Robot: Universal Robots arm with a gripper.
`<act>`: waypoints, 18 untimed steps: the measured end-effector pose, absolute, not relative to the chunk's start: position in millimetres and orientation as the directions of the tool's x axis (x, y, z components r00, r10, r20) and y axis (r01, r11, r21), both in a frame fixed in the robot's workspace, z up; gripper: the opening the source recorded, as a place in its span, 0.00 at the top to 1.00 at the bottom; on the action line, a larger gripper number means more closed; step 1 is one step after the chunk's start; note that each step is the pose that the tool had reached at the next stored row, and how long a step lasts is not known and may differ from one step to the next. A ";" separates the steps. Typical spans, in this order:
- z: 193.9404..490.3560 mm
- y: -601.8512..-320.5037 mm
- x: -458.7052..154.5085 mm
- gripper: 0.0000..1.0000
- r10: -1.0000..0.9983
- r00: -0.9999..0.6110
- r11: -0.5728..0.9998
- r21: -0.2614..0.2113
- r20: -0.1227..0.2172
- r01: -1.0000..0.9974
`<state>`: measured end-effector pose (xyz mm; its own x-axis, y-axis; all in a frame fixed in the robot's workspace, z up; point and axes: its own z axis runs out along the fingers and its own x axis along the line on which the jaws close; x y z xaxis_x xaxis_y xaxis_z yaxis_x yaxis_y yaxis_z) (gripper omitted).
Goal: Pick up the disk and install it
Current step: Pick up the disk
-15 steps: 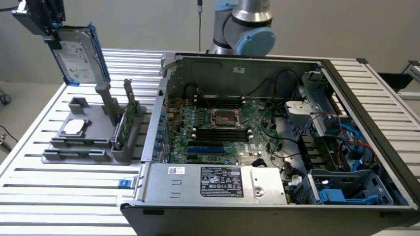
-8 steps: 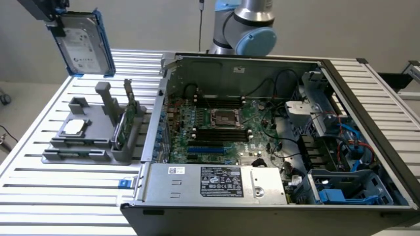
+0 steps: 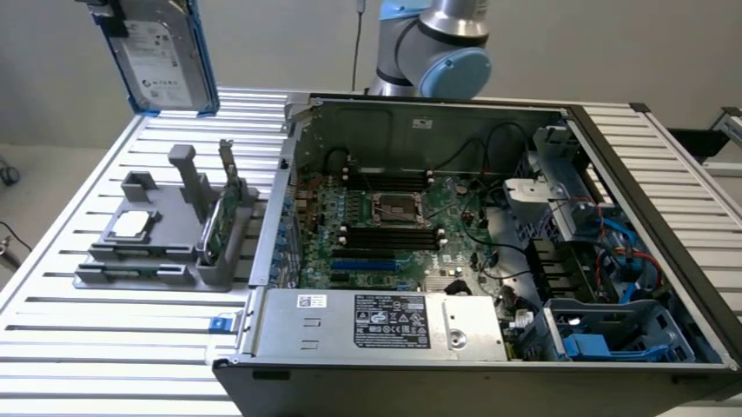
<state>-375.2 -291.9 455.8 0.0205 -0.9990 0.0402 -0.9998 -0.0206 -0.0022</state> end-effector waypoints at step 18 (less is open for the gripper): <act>506.9 -302.3 -294.4 0.67 -0.999 0.024 -0.024 0.003 0.040 -1.000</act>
<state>-294.4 -302.3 506.9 0.0243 -0.9989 0.0400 -0.9997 -0.0242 0.0035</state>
